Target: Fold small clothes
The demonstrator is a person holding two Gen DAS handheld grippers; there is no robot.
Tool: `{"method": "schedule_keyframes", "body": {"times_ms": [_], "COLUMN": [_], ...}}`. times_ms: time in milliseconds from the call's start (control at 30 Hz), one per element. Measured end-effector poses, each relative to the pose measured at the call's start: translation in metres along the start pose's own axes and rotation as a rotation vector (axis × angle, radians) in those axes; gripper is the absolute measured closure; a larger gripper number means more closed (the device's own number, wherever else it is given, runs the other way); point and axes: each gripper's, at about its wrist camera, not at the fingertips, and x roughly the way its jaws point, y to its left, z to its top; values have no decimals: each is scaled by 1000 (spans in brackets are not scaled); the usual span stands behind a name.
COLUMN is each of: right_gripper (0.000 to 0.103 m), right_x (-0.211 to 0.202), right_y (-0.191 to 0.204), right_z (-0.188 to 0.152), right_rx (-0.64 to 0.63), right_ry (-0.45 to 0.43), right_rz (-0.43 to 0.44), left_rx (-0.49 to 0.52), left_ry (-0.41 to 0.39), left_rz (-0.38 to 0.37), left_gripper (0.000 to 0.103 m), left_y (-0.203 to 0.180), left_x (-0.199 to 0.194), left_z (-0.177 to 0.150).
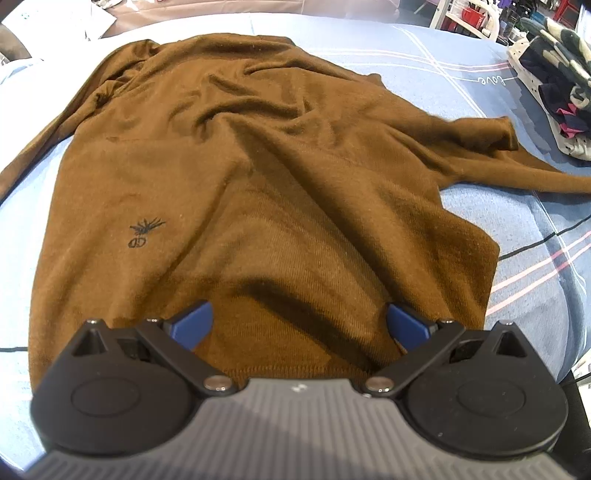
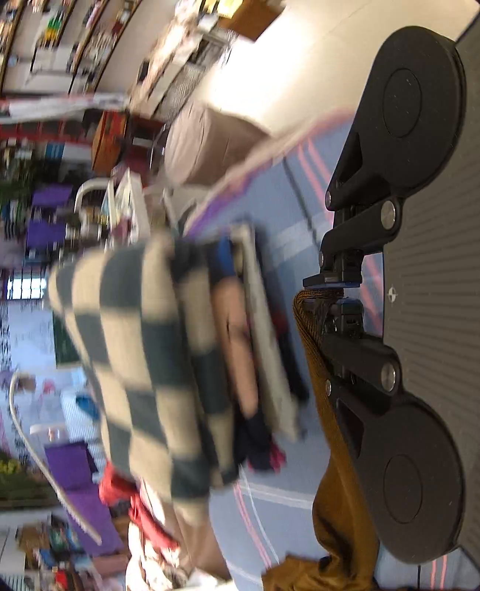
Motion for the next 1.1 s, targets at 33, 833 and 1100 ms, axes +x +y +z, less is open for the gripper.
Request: {"method": "schedule_keyframes", "body": {"times_ms": [33,833,1100], "right_gripper": [94,25,62], "right_x": [0,112,150], "right_y": [-6,311,331], "right_z": [-1,18,-5], "right_rx": [5,-207,-75], "right_ry": [9,226,415], "right_rz": [-11,736,735], "left_rx": [-2,102,-13], "left_ry": [0,-84,-41], "left_rz": [0,31,7], "left_gripper": [0,0,0], "left_y": [0,3,33], "left_x": [0,-31,-27], "left_z": [0,-19,-26]}}
